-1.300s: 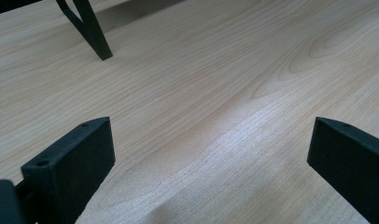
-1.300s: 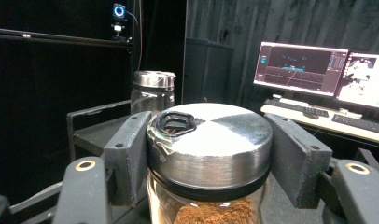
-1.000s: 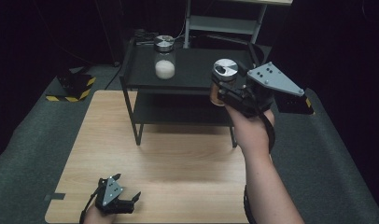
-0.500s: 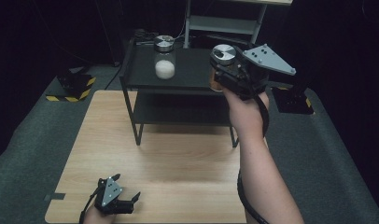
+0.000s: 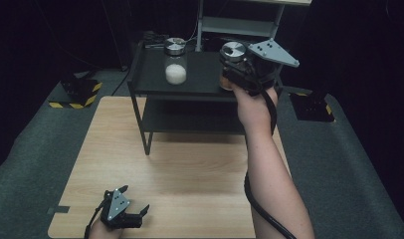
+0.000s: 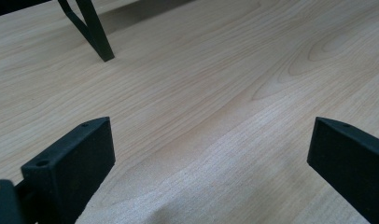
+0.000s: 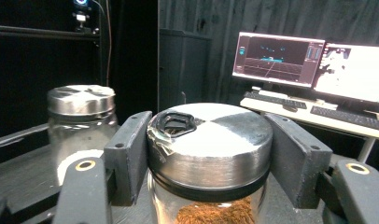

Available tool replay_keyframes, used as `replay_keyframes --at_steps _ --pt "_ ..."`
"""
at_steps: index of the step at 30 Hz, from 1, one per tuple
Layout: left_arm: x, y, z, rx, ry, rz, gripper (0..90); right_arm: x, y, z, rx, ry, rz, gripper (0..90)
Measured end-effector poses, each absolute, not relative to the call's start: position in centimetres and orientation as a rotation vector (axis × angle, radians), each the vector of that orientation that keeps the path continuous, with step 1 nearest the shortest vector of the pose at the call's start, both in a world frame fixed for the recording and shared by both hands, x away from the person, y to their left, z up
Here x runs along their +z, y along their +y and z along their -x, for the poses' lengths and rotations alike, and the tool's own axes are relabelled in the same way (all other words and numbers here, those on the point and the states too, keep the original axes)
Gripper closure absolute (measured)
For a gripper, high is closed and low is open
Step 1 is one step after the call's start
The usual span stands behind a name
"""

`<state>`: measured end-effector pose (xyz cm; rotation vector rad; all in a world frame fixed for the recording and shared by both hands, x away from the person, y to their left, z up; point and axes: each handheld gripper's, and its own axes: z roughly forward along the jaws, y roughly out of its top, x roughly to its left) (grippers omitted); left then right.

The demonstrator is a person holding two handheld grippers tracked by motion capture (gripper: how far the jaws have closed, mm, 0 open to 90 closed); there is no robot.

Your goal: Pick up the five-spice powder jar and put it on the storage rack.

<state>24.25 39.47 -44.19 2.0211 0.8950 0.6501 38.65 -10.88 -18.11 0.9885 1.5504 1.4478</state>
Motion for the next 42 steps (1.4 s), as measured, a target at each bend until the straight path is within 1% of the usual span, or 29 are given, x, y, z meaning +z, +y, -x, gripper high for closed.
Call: replay_keyframes --at_steps 19,42 --pt "-44.2 39.9 -24.4 0.629 0.903 -2.008 0.9 -18.2 -8.6 -41.9 1.413 1.553 -1.077 35.2" --pt "-44.2 40.1 -24.5 0.620 0.905 -2.005 0.9 -18.8 -9.3 -42.5 1.449 1.547 -1.119 35.0"
